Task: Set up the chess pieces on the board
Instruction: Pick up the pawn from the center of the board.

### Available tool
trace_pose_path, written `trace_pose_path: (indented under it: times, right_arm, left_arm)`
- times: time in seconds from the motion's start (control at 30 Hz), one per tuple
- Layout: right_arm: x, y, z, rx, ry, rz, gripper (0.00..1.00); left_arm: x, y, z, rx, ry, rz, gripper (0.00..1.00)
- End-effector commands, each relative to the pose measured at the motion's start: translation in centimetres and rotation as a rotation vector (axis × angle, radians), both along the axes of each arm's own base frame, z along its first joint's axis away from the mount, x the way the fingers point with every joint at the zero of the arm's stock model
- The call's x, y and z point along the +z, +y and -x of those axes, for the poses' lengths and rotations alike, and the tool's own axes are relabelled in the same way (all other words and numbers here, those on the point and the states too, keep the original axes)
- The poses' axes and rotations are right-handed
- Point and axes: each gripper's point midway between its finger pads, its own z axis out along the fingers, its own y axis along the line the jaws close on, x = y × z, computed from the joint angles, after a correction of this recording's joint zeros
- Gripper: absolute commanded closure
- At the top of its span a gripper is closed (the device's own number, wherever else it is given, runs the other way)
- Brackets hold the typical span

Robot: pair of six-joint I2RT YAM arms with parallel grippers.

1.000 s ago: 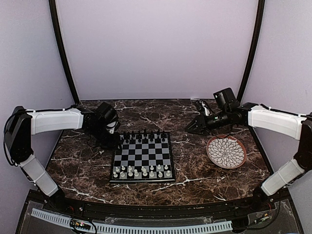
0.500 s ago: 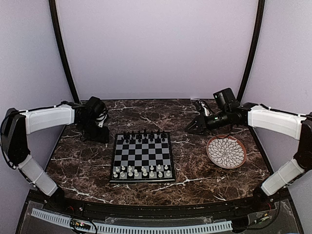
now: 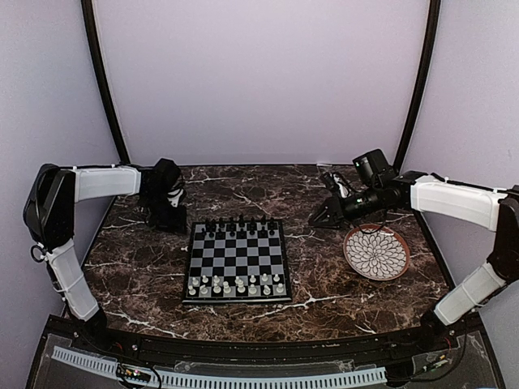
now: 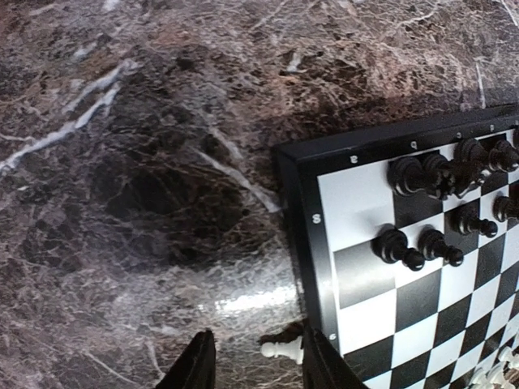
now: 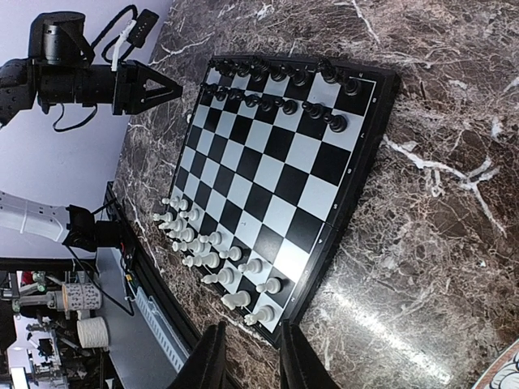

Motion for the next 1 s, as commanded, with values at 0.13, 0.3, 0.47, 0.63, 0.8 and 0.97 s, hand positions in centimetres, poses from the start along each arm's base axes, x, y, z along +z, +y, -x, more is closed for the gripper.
trace_pose_path:
  times: [0.13,0.3,0.47,0.63,0.8,0.97]
  right_arm:
    - [0.5,-0.1,-0.2,-0.005,-0.035,-0.003,0.75]
    - [0.2,0.2,-0.5,-0.002,-0.024,-0.006,0.75]
    - [-0.2,0.5,-0.6,0.004,-0.009,-0.015,0.75]
    - [-0.4,0.7,-0.9,0.02,-0.007,-0.008,0.75]
    - [-0.7,0.9,-1.1,0.028,-0.006,-0.002,0.75]
    - [-1.0,0.9,-1.1,0.034,0.0,0.003,0.76]
  left_arm:
    - [-0.3,-1.0,2.7,0.04,0.083,0.101,0.62]
    - [-0.3,-0.1,4.1,0.242,0.115,0.121,0.63]
    - [-0.9,0.6,5.3,0.346,0.148,0.118,0.65]
    - [-2.5,0.9,6.3,0.331,0.198,0.091,0.65]
    - [-3.4,1.7,6.5,0.296,0.18,0.041,0.65]
    - [-3.1,1.2,5.8,0.255,0.165,0.057,0.65]
